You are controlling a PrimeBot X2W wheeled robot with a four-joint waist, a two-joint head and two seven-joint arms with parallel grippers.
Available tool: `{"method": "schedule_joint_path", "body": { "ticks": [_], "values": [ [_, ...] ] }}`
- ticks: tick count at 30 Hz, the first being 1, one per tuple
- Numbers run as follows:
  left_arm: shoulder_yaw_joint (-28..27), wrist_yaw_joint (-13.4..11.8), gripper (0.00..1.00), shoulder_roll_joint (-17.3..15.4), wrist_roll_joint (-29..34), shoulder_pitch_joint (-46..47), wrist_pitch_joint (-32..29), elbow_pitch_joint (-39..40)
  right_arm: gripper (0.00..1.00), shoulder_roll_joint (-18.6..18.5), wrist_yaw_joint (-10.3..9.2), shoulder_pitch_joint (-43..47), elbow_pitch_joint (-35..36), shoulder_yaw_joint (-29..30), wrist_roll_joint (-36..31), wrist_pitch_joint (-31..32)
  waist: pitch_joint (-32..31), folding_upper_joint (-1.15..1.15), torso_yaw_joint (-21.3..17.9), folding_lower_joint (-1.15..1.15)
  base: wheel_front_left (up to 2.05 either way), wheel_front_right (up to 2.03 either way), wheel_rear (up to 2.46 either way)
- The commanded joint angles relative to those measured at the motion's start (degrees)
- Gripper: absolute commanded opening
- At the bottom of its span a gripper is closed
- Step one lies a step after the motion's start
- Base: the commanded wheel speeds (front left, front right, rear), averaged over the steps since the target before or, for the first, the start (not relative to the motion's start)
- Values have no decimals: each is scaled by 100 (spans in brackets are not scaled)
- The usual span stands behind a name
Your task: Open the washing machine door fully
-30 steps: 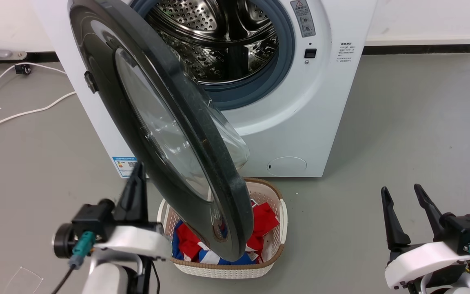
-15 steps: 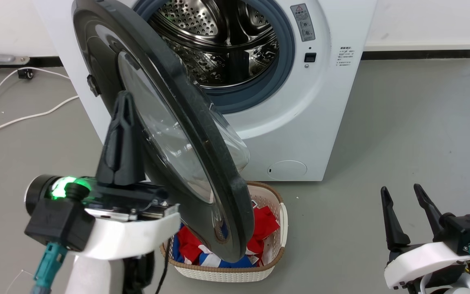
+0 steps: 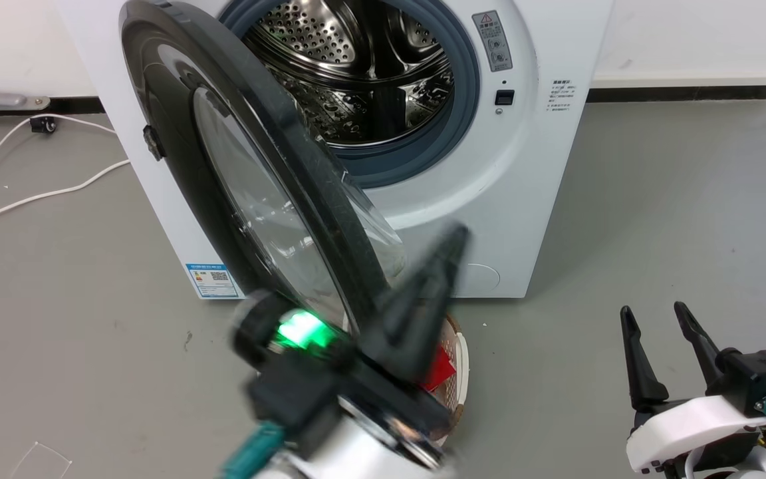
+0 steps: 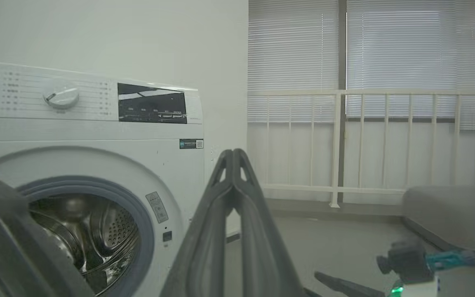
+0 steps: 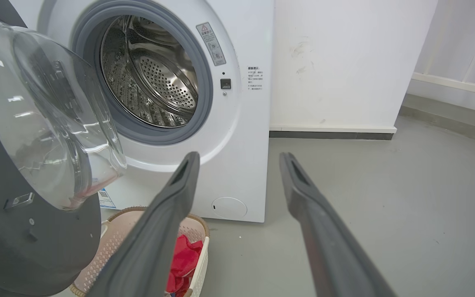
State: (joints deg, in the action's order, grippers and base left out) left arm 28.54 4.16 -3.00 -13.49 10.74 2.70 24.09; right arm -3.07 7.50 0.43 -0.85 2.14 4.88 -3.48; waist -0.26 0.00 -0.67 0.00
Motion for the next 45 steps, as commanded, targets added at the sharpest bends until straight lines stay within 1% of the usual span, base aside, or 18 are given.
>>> {"method": "schedule_joint_path", "body": {
  "ticks": [1, 5, 9, 13, 14, 22, 26, 36, 42, 45],
  "values": [
    [214, 55, 0, 1, -85, -160, -197, -90, 100, 22, -1, 70, 23, 6, -30, 11, 9, 0, -4, 0, 0, 0, 0],
    [782, 129, 0, -53, -336, -531, -755, -354, 100, 22, -1, 43, 45, 11, -36, 16, 52, 0, -19, 0, 0, 0, 0],
    [972, 83, 0, -156, -415, -815, -1039, -804, 100, 24, -1, -38, 68, 4, -37, 10, 123, 0, -51, 0, 0, 0, 0],
    [841, -81, 0, -152, -370, -821, -959, -1341, 100, 25, -1, -84, 56, -19, -41, -5, 194, 0, -91, 0, 0, 0, 0],
    [841, -81, 0, -152, -370, -821, -959, -1341, 100, 25, -1, -84, 56, -19, -41, -5, 194, 0, -91, 0, 0, 0, 0],
    [349, -540, 0, -91, -333, -468, -491, -2156, 100, 27, -1, -153, -24, -49, -3, -34, 268, 0, -149, 0, 0, 0, 0],
    [238, -686, 0, -76, -367, -360, -365, -2378, 100, 27, -1, -164, -57, -52, 29, -47, 290, 0, -152, 0, 0, 0, 0],
    [67, -948, 0, -119, -435, -495, -219, -2567, 100, 27, -1, -162, -95, -52, 57, -70, 289, 0, -72, 0, 0, 0, 0],
    [45, -1048, 0, -198, -486, -717, -266, -2412, 100, 27, -1, -107, -101, -12, 66, -104, 244, 0, 90, 0, 0, 0, 0],
    [2, -1168, 0, -240, -474, -854, -312, -2303, 100, 27, -1, -82, -86, 19, 61, -110, 218, 0, 195, 0, 0, 0, 0]
  ]
}}
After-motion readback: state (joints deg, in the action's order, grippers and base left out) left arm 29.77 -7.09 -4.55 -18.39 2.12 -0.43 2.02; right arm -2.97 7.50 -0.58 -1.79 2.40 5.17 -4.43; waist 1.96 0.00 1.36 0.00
